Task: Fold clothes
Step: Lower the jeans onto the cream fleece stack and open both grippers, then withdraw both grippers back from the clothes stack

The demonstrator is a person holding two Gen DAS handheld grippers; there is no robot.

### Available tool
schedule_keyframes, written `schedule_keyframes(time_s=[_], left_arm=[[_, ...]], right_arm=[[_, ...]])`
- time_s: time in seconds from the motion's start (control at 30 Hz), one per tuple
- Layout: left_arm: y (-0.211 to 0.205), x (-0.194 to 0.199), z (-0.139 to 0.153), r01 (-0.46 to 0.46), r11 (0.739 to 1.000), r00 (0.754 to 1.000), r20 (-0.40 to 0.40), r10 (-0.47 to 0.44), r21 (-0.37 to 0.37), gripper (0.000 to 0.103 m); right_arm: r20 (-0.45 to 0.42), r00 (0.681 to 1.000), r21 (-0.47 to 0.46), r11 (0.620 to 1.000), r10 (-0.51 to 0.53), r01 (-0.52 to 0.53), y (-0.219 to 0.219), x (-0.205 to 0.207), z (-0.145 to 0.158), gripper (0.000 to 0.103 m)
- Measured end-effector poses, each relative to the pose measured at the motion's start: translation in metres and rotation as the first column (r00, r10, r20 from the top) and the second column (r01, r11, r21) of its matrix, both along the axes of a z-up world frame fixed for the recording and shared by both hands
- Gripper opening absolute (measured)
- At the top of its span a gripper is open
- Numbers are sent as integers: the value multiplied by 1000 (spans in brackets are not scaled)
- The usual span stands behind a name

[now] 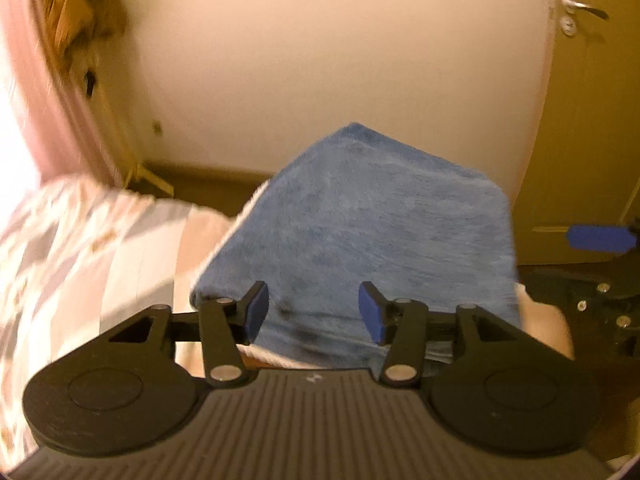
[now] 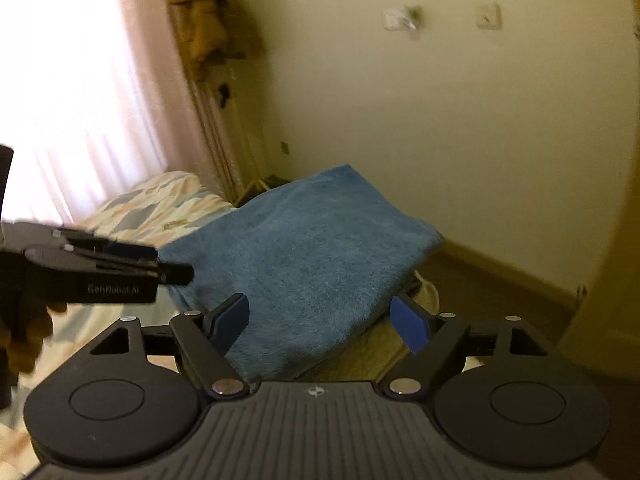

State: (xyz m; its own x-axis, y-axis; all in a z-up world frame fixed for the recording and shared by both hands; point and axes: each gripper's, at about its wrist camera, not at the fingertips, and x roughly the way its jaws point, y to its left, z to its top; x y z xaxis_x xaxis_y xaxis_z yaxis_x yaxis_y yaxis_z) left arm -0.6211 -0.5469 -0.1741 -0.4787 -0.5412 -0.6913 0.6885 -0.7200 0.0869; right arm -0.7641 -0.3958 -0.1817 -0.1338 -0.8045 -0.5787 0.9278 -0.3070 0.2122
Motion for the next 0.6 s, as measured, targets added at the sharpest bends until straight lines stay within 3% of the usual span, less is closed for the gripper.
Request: schedule_keyframes(time_s=[0.1,0.23,0.47,0.6], left_arm=[[17,4,23,-45,997,999,6,44,62,54],[40,10,48,-99,992,994,45,96,74,65],[57,17,72,-164,981,984,86,156,104,68],[63,24,79,-218,969,974,94,207,116,83]], right_arm=[[57,998,32,999,-29,28,12,-1,22,87],[113,992,73,996,-51,43,27,0,40,88],[145,988,148,989,-44,22,37,4,53,90],[152,988,164,986,-27,2,39,12,62,93]])
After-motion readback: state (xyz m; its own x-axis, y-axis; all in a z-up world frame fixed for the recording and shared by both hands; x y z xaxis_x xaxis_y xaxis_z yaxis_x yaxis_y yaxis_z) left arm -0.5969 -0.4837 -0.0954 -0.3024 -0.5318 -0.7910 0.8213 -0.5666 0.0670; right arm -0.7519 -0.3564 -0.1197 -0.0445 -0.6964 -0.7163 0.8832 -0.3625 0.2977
